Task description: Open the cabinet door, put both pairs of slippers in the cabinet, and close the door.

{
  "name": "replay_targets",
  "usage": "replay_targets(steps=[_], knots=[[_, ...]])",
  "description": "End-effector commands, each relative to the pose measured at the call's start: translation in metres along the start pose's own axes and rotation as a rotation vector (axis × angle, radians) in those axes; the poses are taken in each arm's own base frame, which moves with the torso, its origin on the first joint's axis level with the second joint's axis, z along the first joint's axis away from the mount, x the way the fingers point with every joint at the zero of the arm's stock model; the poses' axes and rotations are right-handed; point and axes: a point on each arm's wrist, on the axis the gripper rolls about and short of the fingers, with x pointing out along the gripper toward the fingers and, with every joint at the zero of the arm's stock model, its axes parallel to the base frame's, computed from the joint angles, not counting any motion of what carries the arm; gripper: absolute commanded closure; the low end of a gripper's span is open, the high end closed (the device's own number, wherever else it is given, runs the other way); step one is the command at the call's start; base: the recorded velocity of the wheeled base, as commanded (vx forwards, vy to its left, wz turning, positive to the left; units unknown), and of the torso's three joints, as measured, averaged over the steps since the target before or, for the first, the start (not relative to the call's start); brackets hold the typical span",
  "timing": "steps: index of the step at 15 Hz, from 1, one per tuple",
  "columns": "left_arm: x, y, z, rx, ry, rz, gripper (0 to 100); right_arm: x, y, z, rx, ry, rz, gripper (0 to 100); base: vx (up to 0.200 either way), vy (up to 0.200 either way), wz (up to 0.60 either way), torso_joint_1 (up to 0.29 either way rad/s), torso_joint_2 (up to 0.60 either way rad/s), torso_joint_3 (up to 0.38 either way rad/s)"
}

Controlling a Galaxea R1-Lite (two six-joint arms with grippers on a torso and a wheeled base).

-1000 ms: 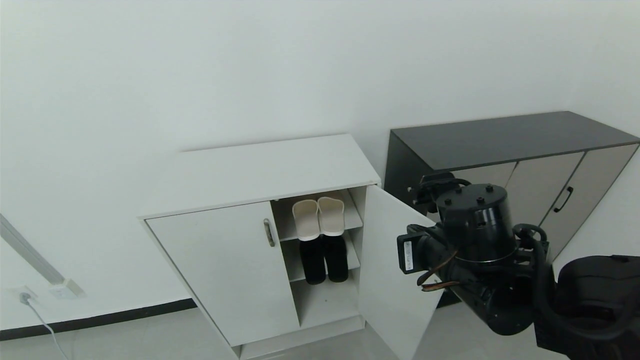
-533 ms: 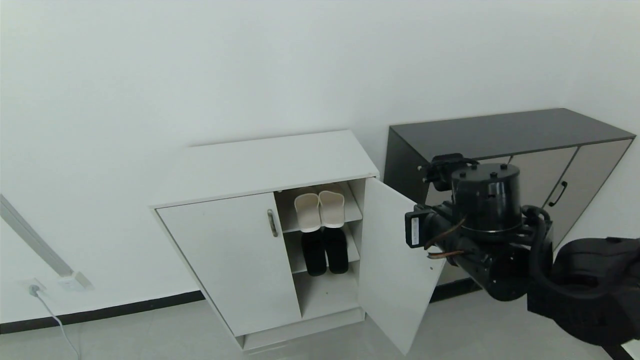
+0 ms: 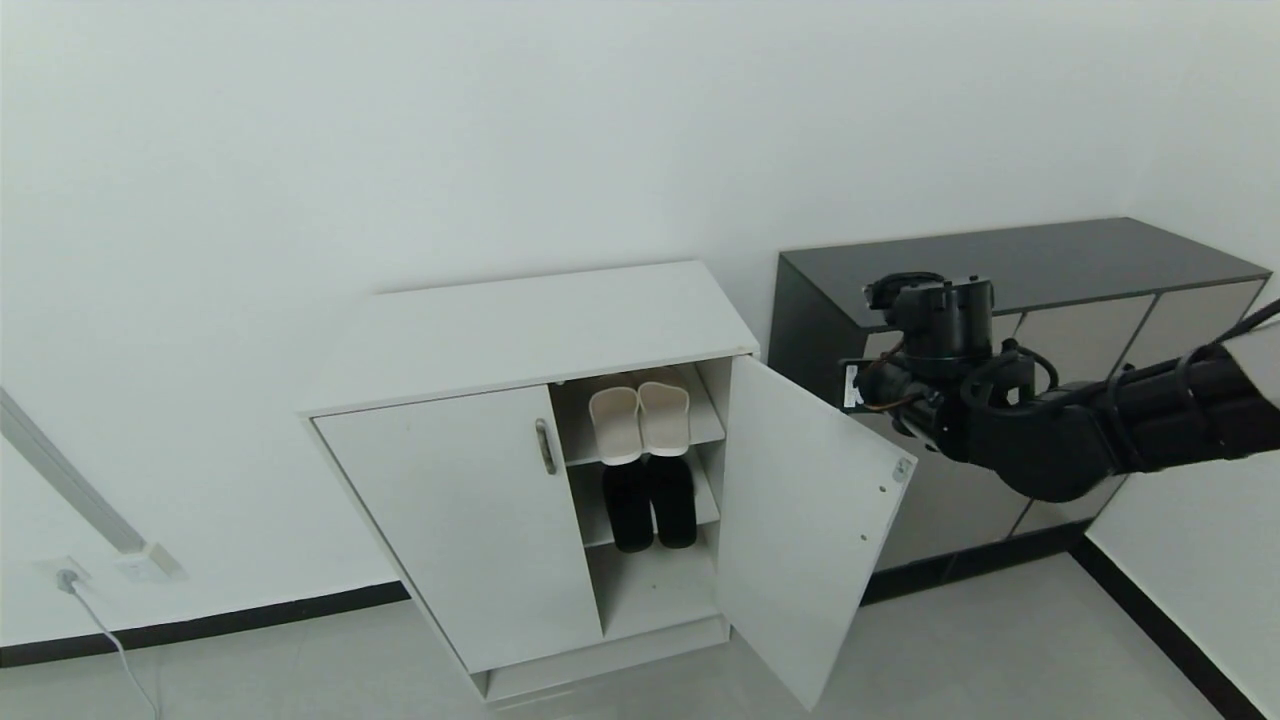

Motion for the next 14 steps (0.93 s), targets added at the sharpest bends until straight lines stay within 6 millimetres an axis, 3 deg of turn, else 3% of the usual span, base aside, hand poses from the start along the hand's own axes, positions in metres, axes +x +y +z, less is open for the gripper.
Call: replay_targets(steps=[1,4,8,14], knots=[[0.000,0.000,0.000,-0.001,0.001,0.000,100,0.033,-0.001,-0.017,-0.008,0.038,-0.028,100,0.000,0.000,0.00,0.000,0.00,0.000],[0.000,0.000,0.000,-0.001,0.001,0.000,100,0.052,-0.004,-0.029,-0.012,0.060,-0.047,100,0.000,0.000,0.00,0.000,0.00,0.000],[0.000,0.000,0.000,-0.001,0.001,0.000,100,0.062,-0.005,-0.041,-0.023,0.092,-0.051,100,0.000,0.000,0.00,0.000,0.00,0.000],[0.000,0.000,0.000,-0.001,0.001,0.002,100,0.055,0.006,-0.042,-0.019,0.094,-0.026,100,0.000,0.000,0.00,0.000,0.00,0.000]])
